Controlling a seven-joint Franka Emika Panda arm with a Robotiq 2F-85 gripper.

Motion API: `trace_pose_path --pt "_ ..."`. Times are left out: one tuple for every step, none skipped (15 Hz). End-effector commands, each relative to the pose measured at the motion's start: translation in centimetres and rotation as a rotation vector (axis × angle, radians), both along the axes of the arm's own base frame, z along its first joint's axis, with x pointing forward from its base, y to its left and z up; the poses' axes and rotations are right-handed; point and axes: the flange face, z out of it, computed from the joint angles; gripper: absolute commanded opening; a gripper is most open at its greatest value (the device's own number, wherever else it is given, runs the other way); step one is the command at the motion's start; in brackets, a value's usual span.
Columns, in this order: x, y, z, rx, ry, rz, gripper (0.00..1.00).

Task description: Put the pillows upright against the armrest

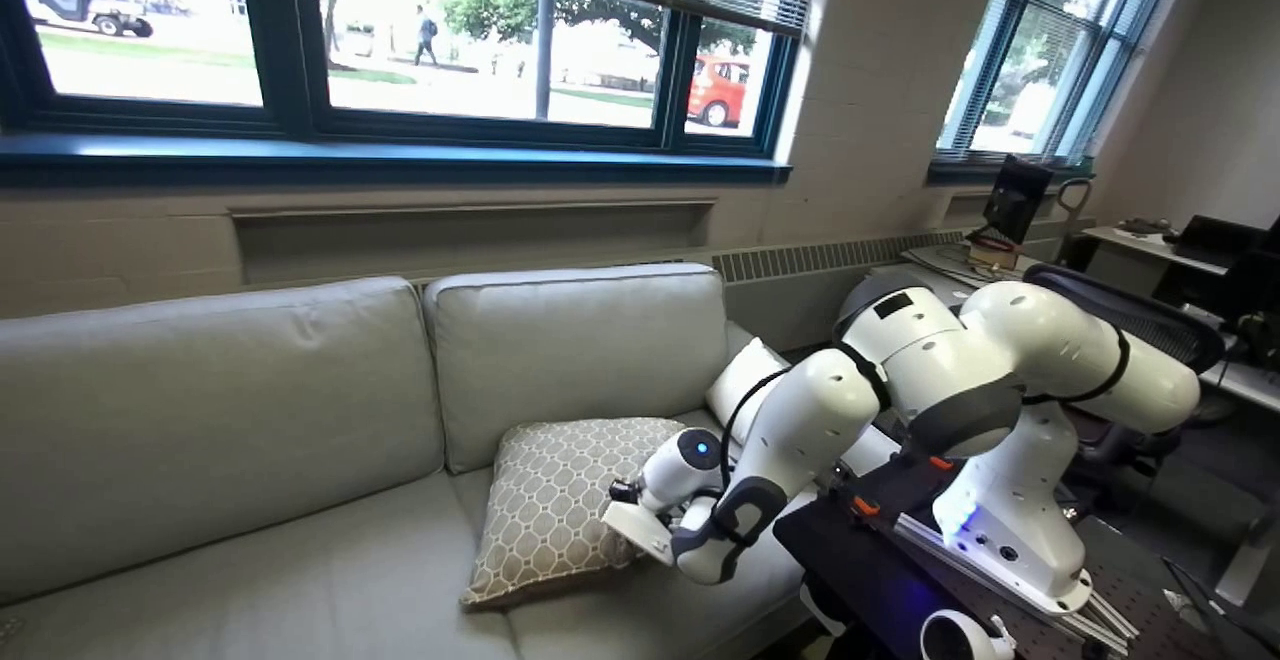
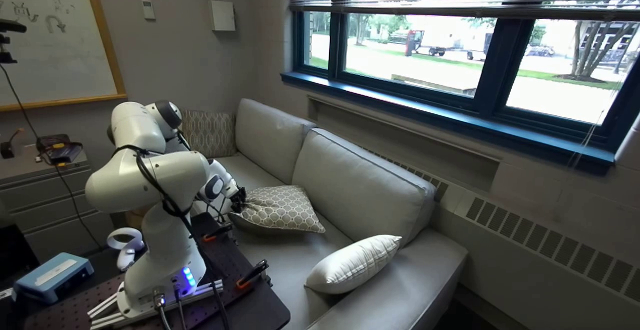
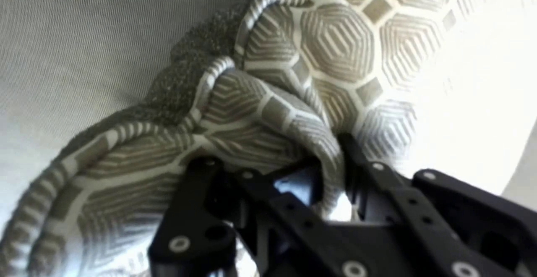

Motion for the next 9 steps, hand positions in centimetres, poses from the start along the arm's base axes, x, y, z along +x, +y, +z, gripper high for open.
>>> trace_pose_path --pt "-0.9 -4.3 4.9 0.041 -0.157 -0.115 0.13" --pt "-1.5 -6.0 5.8 0.045 -0.195 -0.152 0.13" --pt "-1.8 -7.4 6.3 0.053 -0.237 -0.184 0.13" --pt "-2.1 -9.0 7.1 0.058 -0.286 -0.218 0.13" --pt "-2.3 -10.5 7.8 0.068 -0.338 -0.253 0.13" --pt "-2.1 -10.5 8.8 0.080 -0.376 -0.293 0.13" --pt "-2.1 -11.6 9.1 0.075 -0.383 -0.320 0.13" --pt "-2.0 -11.8 9.7 0.080 -0.392 -0.336 0.11" --pt "-2.1 -11.7 10.0 0.075 -0.387 -0.322 0.07"
